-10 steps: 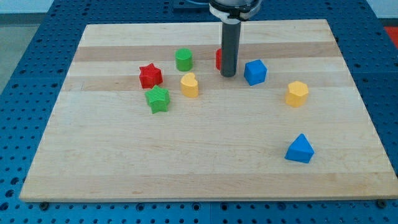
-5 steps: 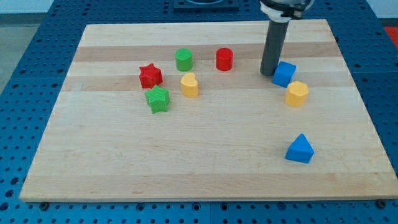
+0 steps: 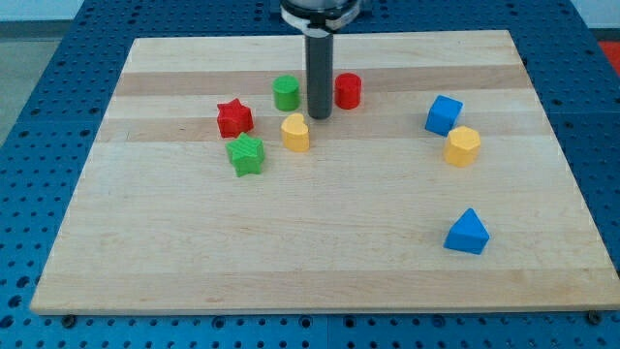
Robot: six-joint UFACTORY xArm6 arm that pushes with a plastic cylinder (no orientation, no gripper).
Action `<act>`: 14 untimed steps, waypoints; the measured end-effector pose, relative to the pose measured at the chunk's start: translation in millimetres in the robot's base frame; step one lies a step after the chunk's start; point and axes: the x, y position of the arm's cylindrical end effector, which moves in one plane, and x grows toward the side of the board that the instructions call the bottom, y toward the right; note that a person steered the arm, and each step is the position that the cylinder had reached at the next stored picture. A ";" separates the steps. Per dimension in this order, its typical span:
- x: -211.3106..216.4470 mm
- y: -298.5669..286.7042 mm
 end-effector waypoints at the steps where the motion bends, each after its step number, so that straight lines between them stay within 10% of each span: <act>1: -3.4 -5.1; 14: -36.9 46.2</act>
